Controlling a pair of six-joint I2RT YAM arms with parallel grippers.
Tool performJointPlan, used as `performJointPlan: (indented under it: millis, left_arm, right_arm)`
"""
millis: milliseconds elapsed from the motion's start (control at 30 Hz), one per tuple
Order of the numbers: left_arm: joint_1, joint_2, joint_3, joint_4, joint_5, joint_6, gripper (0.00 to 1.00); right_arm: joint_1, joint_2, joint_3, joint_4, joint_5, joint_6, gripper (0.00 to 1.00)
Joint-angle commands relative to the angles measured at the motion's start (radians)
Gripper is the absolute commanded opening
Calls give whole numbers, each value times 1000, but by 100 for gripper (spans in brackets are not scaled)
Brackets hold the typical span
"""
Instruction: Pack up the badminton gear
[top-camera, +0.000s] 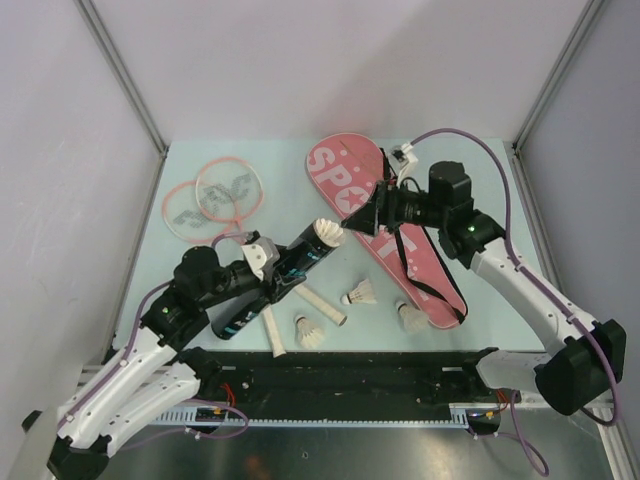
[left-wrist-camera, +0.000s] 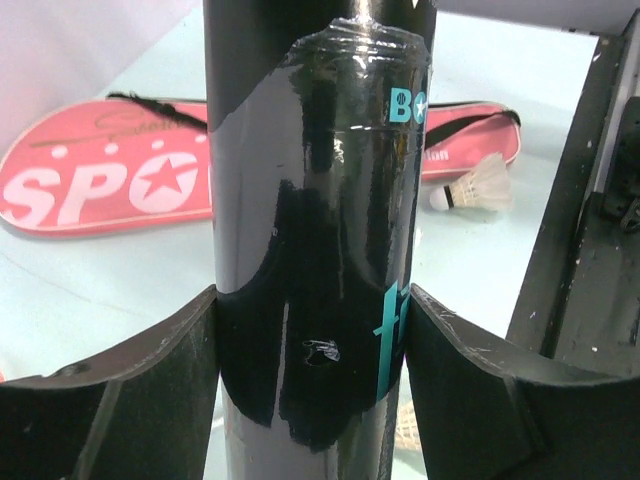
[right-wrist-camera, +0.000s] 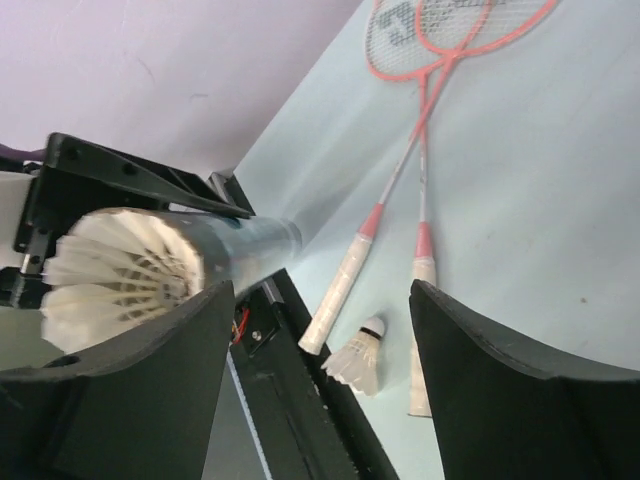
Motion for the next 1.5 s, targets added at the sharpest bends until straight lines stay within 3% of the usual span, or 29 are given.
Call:
performJointPlan:
  millis: [0, 200, 400, 567, 700, 833, 1000, 1300, 1467]
  left_arm:
    - [-4, -21, 19, 110, 37, 53, 2]
    - [-4, 13, 38, 110, 34, 50, 3]
    - [-4, 94, 114, 113, -56, 82, 3]
    - [-4, 181, 170, 148, -263, 151, 1]
    - [-4, 200, 151, 171, -270, 196, 0]
    - [-2, 153, 56, 252, -270, 185, 0]
    - [-2, 126, 23, 268, -259, 179, 0]
    - [-2, 126, 17, 272, -256, 185, 0]
    - [-2, 102, 9, 285, -273, 174, 0]
  right_arm:
    - [-44, -1, 28, -15, -123, -51, 77]
    - [5, 52, 60, 8, -213, -46, 77]
    - [75, 130, 202, -108, -86, -119, 78]
    - [-61, 107, 204, -76, 61, -8, 78]
    - [-104, 62, 204, -56, 76, -11, 78]
    - [-126, 55, 219, 45, -20, 50, 82]
    - [-47, 166, 380, -93, 3, -17, 83]
    - [135, 347, 523, -327, 228, -146, 82]
    - [174, 392, 558, -326, 297, -168, 81]
